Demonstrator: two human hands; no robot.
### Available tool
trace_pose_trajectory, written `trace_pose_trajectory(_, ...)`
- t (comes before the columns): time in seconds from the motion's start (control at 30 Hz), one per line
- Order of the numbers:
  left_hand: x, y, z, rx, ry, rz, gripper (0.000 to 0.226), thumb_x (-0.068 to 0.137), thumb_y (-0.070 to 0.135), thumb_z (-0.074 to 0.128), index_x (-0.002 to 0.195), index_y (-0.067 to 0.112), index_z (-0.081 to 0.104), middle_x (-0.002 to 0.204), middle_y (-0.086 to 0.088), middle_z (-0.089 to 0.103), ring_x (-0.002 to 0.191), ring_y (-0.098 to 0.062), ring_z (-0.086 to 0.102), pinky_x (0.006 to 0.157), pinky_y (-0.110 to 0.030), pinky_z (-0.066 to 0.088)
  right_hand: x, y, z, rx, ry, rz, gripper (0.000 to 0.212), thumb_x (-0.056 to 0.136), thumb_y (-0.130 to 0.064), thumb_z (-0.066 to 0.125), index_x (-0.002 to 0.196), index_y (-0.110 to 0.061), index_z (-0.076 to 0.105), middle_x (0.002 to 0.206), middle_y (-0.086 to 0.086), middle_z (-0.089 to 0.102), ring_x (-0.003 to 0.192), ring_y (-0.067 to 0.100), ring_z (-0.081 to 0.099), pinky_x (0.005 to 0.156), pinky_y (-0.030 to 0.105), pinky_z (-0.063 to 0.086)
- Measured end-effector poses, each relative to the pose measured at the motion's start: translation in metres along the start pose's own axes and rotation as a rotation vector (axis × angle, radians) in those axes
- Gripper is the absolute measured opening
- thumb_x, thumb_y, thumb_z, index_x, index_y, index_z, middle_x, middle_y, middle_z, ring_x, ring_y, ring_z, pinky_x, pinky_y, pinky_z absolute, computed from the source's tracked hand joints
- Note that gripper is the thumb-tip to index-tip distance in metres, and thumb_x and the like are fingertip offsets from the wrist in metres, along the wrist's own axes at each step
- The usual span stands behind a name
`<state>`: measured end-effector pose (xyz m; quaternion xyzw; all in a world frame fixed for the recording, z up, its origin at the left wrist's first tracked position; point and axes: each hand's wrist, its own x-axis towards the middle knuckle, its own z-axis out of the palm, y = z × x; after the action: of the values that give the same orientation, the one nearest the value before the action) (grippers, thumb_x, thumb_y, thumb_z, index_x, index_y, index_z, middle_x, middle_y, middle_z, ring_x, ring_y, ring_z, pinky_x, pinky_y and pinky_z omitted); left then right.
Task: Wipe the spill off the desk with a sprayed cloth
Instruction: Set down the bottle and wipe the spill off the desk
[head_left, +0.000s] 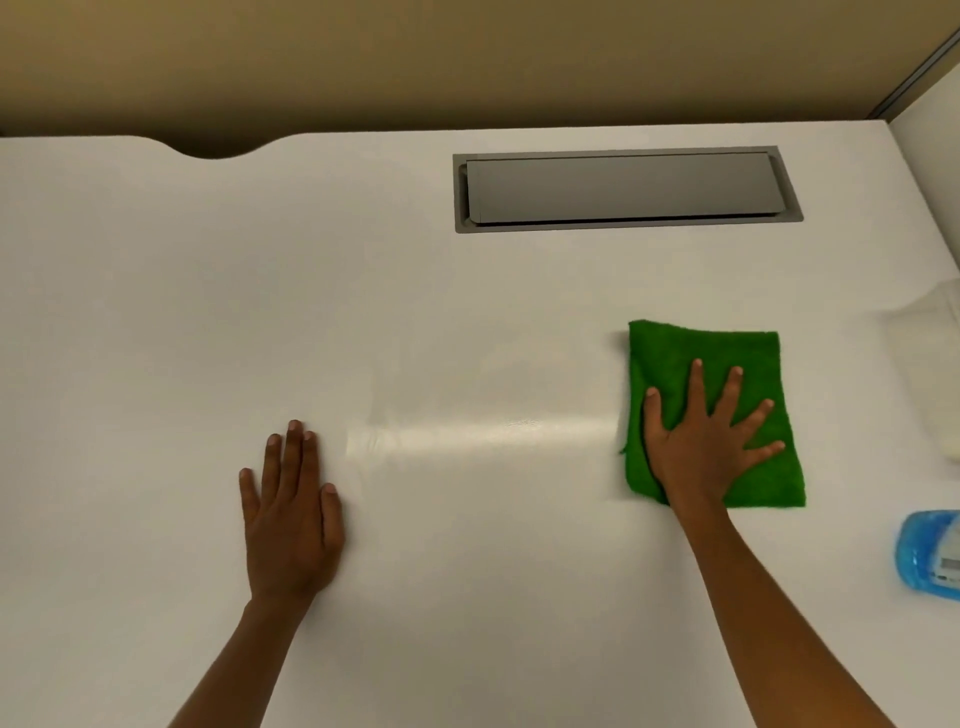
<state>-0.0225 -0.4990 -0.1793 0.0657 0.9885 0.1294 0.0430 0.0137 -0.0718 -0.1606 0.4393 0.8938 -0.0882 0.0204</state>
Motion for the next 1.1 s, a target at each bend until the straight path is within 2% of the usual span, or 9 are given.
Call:
trace_pose_trajectory(0.13,0.000,-0.001,0.001,0.002,0.005,0.008,0.066,0.099,0.033,0.021,0.161,0.012,0.017,0.171,-0.002,0.010,0.158,-0.022,0.009,0.125,-0.055,0.009,0.019,-0.045,0.003,0.019,-0.003,-0.041,0.077,0.085,-0.078,0.018,0.151,-0.039,0.019,0.163,0.006,0.012,0.146,0.047,0.002,0.107,0.077,0.003)
trace_pose_trajectory(0.27,-0.001,0.000,0.001,-0.003,0.007,0.014,0.066,0.099,0.034,0.021,0.161,0.012,0.015,0.171,-0.001,0.009,0.158,-0.022,0.008,0.125,-0.054,0.008,0.011,-0.100,0.010,-0.009,-0.033,-0.183,0.079,0.084,-0.079,0.015,0.152,-0.039,0.016,0.164,0.005,0.010,0.146,0.048,0.001,0.107,0.076,0.001)
trace_pose_trajectory(0.57,0.000,0.000,-0.003,-0.005,0.010,0.025,0.066,0.098,0.033,0.024,0.160,0.011,0.021,0.170,-0.004,0.014,0.157,-0.026,0.013,0.124,-0.057,0.012,-0.097,-0.197,0.028,-0.014,-0.140,-0.582,0.088,0.078,-0.085,0.016,0.152,-0.038,0.016,0.164,0.006,0.005,0.146,0.048,-0.005,0.106,0.074,-0.004)
trace_pose_trajectory(0.8,0.001,-0.002,-0.003,-0.003,-0.026,0.048,0.061,0.100,0.032,0.025,0.158,0.013,0.028,0.167,-0.009,0.023,0.157,-0.027,0.011,0.123,-0.060,0.014,-0.189,-0.187,0.039,0.006,-0.170,-0.774,0.082,0.082,-0.079,0.027,0.152,-0.038,0.018,0.165,0.005,0.005,0.148,0.045,-0.006,0.108,0.073,-0.002)
trace_pose_trajectory(0.97,0.002,-0.004,-0.005,0.006,-0.068,0.040,0.067,0.097,0.036,0.022,0.159,0.011,0.024,0.170,-0.006,0.014,0.157,-0.027,0.008,0.124,-0.059,0.012,-0.207,-0.158,0.035,0.019,-0.190,-0.781,0.072,0.087,-0.074,0.029,0.150,-0.042,0.023,0.164,0.002,0.009,0.149,0.042,-0.002,0.111,0.072,-0.002)
trace_pose_trajectory(1.1,0.001,-0.006,-0.010,-0.006,-0.104,0.089,0.075,0.092,0.044,0.027,0.161,0.015,0.020,0.170,-0.008,0.010,0.156,-0.031,0.009,0.121,-0.064,0.013,-0.216,-0.135,0.029,0.007,-0.231,-0.746,0.062,0.091,-0.069,0.028,0.148,-0.045,0.026,0.163,-0.001,0.015,0.149,0.039,0.005,0.112,0.070,0.003)
